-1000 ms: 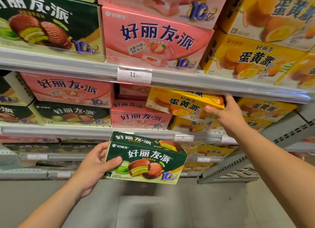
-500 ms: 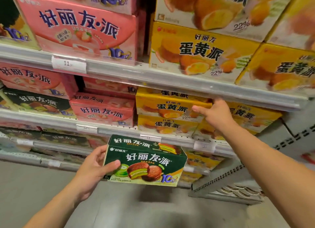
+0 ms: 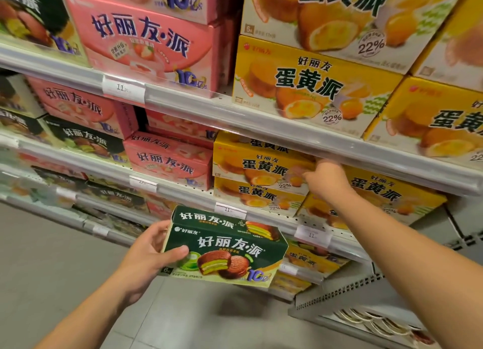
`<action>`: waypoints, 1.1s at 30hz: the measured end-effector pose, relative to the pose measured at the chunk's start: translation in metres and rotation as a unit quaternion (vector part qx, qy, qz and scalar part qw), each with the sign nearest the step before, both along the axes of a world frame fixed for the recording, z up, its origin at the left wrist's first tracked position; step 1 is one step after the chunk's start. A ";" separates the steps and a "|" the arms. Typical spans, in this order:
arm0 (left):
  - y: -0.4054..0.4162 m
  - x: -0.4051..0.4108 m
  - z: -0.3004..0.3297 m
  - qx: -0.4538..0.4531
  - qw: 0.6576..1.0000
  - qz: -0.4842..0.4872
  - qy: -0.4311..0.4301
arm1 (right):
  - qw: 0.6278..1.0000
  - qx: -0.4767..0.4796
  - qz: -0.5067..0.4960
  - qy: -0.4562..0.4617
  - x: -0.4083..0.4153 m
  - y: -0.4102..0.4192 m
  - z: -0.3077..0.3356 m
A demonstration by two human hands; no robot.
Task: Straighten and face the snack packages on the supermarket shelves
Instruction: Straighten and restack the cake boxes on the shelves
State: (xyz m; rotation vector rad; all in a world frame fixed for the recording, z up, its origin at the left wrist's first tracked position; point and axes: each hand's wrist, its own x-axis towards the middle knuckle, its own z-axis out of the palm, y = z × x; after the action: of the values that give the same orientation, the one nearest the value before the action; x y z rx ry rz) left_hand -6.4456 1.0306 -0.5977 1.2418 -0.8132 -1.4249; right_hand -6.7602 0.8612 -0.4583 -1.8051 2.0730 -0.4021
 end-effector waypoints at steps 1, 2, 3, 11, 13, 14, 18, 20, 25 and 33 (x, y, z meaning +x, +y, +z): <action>0.000 0.000 0.001 0.001 1.000 -0.006 -0.007 | 0.998 -0.032 0.021 0.040 0.001 0.003 -0.001; 0.001 -0.001 0.001 0.003 1.000 -0.012 -0.015 | 0.993 -0.069 0.043 0.090 0.003 0.007 -0.002; 0.001 -0.001 0.002 0.005 1.000 -0.016 -0.021 | 0.981 -0.106 0.065 0.151 0.005 0.010 -0.004; 0.007 0.003 0.007 0.014 1.000 -0.007 -0.022 | 0.945 -0.118 0.153 0.263 0.024 -0.001 -0.011; 0.006 0.006 0.008 0.016 1.000 -0.011 -0.023 | 0.943 -0.090 0.171 0.270 0.024 -0.008 -0.010; 0.006 0.006 0.008 0.016 1.000 -0.011 -0.021 | 0.941 -0.089 0.175 0.274 0.024 -0.011 -0.009; 0.003 0.010 0.009 0.010 1.000 -0.001 -0.008 | 0.941 -0.103 0.172 0.274 0.022 -0.014 -0.009; 0.002 0.011 0.011 0.008 1.000 0.001 -0.008 | 0.941 -0.103 0.168 0.276 0.022 -0.014 -0.010; 0.001 0.013 0.011 0.007 1.000 0.001 -0.003 | 0.939 -0.101 0.165 0.284 0.024 -0.014 -0.008; 0.001 0.015 0.013 0.008 1.000 0.009 0.004 | 0.929 -0.093 0.164 0.318 0.025 -0.018 -0.016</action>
State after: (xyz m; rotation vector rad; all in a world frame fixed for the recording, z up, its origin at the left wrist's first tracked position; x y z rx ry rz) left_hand -6.4304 1.0319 -0.5849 1.2527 -0.7841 -1.4227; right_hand -6.7355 0.8435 -0.4738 -2.6119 2.0887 0.1091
